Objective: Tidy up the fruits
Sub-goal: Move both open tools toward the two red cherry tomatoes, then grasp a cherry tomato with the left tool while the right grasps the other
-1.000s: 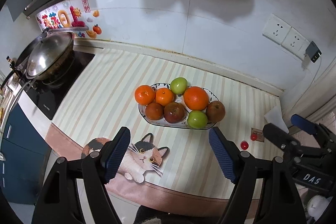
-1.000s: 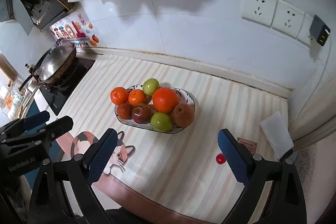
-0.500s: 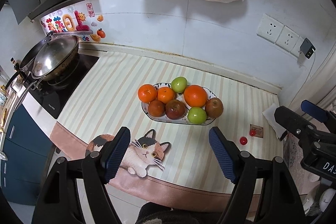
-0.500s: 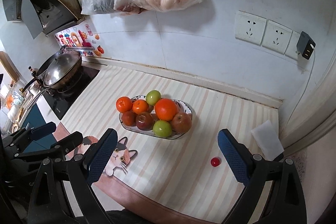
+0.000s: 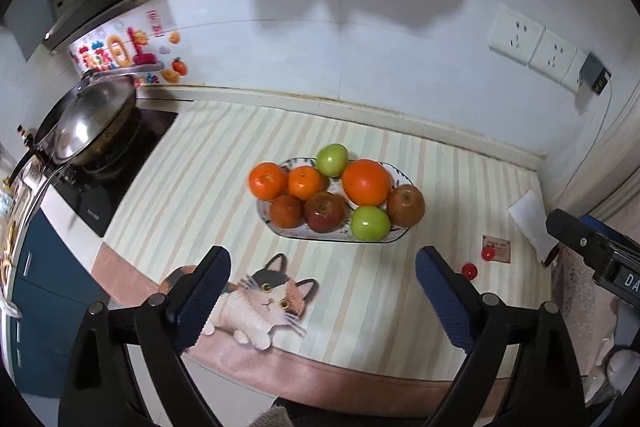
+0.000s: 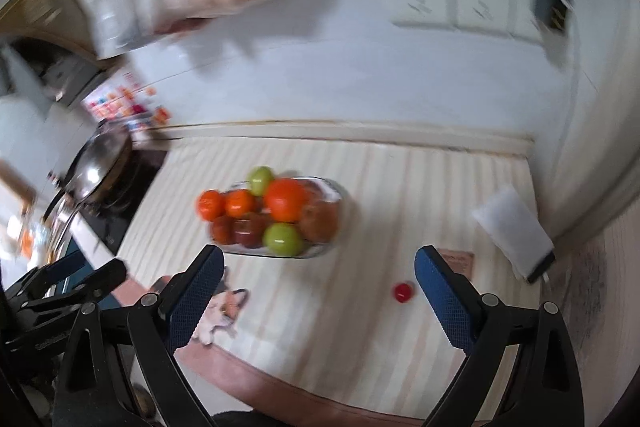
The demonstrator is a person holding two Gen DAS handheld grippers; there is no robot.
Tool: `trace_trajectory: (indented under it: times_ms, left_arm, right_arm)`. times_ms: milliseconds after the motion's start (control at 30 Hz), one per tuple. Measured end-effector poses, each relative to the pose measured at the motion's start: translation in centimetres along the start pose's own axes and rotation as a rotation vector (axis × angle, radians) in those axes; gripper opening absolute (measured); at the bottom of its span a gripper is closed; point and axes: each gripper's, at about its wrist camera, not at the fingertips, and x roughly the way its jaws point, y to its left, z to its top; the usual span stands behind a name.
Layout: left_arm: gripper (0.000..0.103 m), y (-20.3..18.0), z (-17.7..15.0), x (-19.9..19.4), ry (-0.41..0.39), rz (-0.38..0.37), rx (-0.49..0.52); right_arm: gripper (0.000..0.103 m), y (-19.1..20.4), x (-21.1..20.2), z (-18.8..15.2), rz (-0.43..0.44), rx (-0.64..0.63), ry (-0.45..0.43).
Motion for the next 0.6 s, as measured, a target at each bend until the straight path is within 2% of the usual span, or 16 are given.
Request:
trace_trajectory:
  times_ms: [33,100,133,200,367,600]
  left_arm:
    - [0.095,-0.7,0.0,0.9,0.014,0.001,0.007]
    - [0.095,-2.2,0.1,2.8,0.044,0.003,0.025]
    - [0.095,-2.9,0.0,3.8,0.060,0.004,0.034]
    - [0.095,-4.6,-0.1,6.0,0.100,-0.013,0.046]
    - [0.095,-9.5,-0.8,11.7,0.207,-0.074,0.085]
    - [0.095,-15.8,-2.4,18.9,0.342,-0.095,0.194]
  right_arm:
    - [0.092,-1.4,1.0,-0.3,-0.009,0.020,0.014]
    - [0.075,-3.6,3.3,-1.0,-0.024,0.049,0.057]
    - [0.071,-4.6,4.3,-1.4,-0.022,0.066,0.077]
    - [0.058,-7.0,7.0,-2.3,-0.001,0.127,0.125]
    - [0.036,-11.2,11.5,-3.9,0.007,0.200,0.165]
    - [0.033,-14.6,17.1,-3.6,0.001,0.194,0.245]
